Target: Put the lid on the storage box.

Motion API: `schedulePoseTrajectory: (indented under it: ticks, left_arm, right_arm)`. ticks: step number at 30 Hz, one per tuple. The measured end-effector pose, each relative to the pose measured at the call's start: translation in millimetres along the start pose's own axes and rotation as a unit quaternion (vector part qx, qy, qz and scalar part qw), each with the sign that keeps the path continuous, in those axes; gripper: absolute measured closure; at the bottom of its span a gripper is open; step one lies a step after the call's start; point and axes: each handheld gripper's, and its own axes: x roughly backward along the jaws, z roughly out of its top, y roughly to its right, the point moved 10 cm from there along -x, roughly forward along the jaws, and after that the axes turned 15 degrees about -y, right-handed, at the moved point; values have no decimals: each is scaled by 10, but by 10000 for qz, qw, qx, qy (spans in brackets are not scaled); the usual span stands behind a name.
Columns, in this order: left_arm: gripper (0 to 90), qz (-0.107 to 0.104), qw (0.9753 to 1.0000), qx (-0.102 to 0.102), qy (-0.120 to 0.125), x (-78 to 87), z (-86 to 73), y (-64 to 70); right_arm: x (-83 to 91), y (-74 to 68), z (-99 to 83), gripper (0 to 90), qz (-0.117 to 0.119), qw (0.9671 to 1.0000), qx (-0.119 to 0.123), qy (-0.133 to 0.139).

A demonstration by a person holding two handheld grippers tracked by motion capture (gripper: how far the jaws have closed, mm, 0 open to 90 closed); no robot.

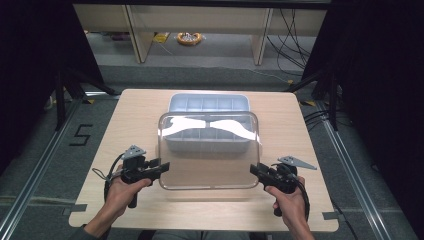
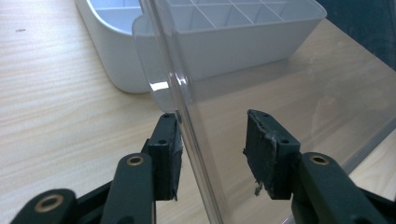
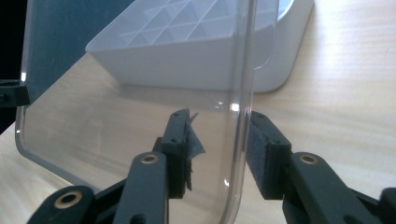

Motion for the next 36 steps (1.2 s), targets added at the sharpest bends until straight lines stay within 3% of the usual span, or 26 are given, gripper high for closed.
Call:
schedulePoseTrajectory:
  ticks: [2,4,5,6,9,10,11,13,17,22,23,31,32,35,36]
  left_arm:
    - [561,-37,10000,55,43,-2,74,-10]
    - [563,-66,9999,72,41,-5,148,-20]
    - [562,-34,9999,71,72,-6,192,-23]
    - [562,-17,10000,51,33,-2,223,-30]
    - [563,52,9999,53,86,7,342,-51]
    - [563,86,9999,57,93,9,380,-62]
    - [564,86,9999,57,93,9,380,-62]
    - [566,92,9999,53,105,9,451,-83]
    - [566,171,9996,147,178,1,616,-155]
    - [571,182,9993,201,275,-9,755,-194]
    - [570,189,9992,206,271,-14,788,-202]
    - [569,296,9988,295,250,-119,1030,-292]
    - [568,316,9987,311,250,-135,1052,-306]
    - [568,349,9983,385,247,-182,1119,-358]
    - [566,344,9980,464,250,-200,1163,-392]
  right_arm:
    - [19,-10,53,634,-5,9999,-137,5]
    - [33,17,135,635,-45,9999,-10,96]
    - [43,-8,163,634,-24,9998,-160,87]
    - [47,24,210,635,-82,9999,-6,142]
    - [39,66,335,634,-167,9996,58,227]
    - [39,29,347,634,-80,9997,-118,186]
    - [29,66,388,633,-134,9997,8,220]
    - [10,40,430,633,-73,9996,-190,178]
    - [-33,96,556,631,-210,9994,26,269]
    - [-55,96,678,631,-175,9994,-118,265]
    - [-65,119,715,630,-224,9993,-51,279]
    - [-106,209,972,631,-389,9986,-83,338]
    - [-109,191,991,631,-367,9986,-218,299]
    - [-138,238,1067,633,-469,9984,-115,300]
    - [-167,240,1099,633,-485,9983,-215,234]
